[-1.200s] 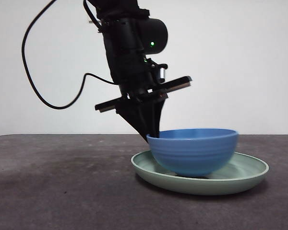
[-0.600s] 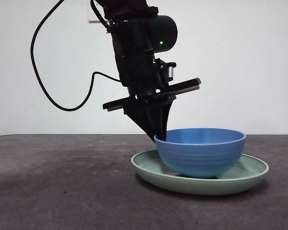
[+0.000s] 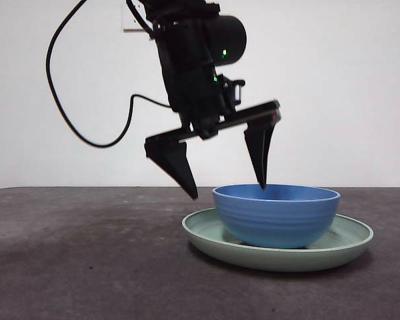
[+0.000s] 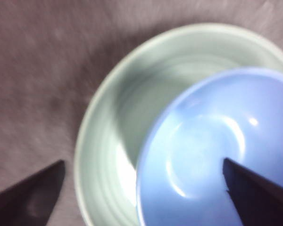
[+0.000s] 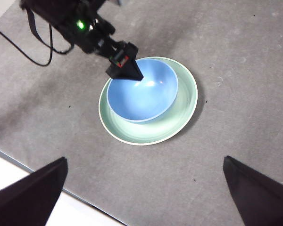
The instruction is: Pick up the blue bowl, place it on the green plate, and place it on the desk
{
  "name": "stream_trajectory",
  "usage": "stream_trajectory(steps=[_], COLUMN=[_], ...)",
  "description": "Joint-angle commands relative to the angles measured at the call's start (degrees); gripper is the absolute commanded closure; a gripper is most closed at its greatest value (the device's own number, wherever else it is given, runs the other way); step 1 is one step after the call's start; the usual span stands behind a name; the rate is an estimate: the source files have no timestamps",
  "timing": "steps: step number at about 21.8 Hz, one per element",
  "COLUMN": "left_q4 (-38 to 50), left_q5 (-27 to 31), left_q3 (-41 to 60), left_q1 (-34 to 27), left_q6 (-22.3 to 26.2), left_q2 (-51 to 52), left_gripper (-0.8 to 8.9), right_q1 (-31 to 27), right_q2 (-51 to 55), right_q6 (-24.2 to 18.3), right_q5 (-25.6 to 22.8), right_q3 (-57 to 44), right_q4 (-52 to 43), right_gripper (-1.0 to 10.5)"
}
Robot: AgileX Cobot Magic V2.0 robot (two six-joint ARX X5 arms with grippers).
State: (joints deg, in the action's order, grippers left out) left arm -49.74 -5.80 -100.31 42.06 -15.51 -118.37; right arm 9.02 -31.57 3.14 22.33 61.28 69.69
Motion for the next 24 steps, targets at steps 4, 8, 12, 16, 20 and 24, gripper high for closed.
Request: stream_trajectory(steps=[4, 8, 12, 16, 20, 24], left_q4=[-11.6, -21.1, -27.4, -33.7, -33.7, -33.4], left_q5=[0.3, 0.3, 0.3, 0.3, 0.3, 0.3], left_q3=[-13.6, -22.3, -22.6, -22.3, -18.7, -4.5], left_q1=[-1.8, -1.9, -1.8, -1.2, 0.2, 0.4], left_q6=[2.8, 7.2, 9.3, 10.8, 11.9, 13.3], left_q2=[-1.6, 0.4, 5.9, 10.0, 14.8, 23.8], left_gripper=[0.85, 0.85, 0.95, 0.95, 0.95, 0.95], right_q1=[0.2, 0.2, 0.2, 0.2, 0.2, 0.2], right_q2=[-0.1, -0.1, -0.1, -0.1, -0.1, -0.1], right_q6=[-0.4, -0.4, -0.6, -0.6, -0.6, -0.6], right_q5=[0.1, 0.1, -0.3, -4.2, -4.6, -4.6], right_q3=[1.0, 1.0, 1.0, 1.0, 1.0, 1.0], right_q4=[-0.6, -0.6, -1.1, -2.9, -4.1, -4.0], right_gripper=[3.6, 3.6, 3.6, 3.6, 3.6, 3.6])
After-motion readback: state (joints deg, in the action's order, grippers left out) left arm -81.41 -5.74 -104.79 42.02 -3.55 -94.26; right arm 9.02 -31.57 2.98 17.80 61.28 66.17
